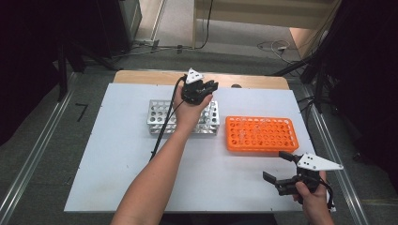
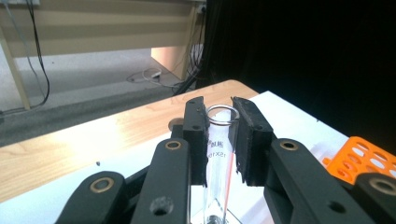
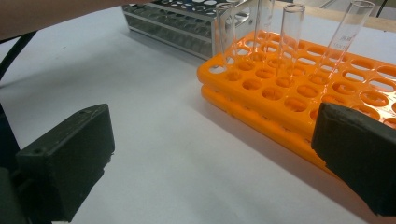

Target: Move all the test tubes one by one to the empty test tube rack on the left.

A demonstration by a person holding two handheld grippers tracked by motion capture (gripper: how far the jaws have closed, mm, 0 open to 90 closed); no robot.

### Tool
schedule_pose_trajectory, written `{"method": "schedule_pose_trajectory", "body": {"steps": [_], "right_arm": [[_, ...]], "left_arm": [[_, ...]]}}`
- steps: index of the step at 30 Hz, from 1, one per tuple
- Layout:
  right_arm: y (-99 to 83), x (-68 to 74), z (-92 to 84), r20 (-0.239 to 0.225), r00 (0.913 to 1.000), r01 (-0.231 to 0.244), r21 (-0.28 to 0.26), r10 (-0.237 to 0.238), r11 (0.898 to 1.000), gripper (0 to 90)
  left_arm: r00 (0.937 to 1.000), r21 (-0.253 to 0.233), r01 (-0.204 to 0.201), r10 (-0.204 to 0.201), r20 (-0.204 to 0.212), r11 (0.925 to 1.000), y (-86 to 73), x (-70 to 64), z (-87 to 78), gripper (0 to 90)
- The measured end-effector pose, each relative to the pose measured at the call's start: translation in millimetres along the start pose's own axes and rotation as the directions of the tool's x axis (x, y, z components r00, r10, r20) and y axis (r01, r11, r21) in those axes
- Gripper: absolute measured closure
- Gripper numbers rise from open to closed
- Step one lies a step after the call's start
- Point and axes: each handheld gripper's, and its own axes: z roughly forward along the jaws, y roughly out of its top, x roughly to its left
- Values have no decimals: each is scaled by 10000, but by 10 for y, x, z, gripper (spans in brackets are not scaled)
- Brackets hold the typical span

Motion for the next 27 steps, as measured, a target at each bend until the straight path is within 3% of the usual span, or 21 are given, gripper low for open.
{"method": "schedule_pose_trajectory", "body": {"steps": [7, 19, 27], "right_arm": [[-3, 1, 7, -15, 10000, -5, 42, 5, 10000, 0], [2, 11, 15, 1, 10000, 63, 28, -63, 10000, 0], [2, 20, 26, -41, 10000, 45, 57, -45, 10000, 0]], "left_arm": [[9997, 640, -245, 251, -81, 9976, -50, -12, 41, 762], [9997, 1481, 119, -88, -218, 9889, -64, 37, 46, 734], [9995, 1670, -304, 301, 48, 9855, -75, -26, 79, 749]]}}
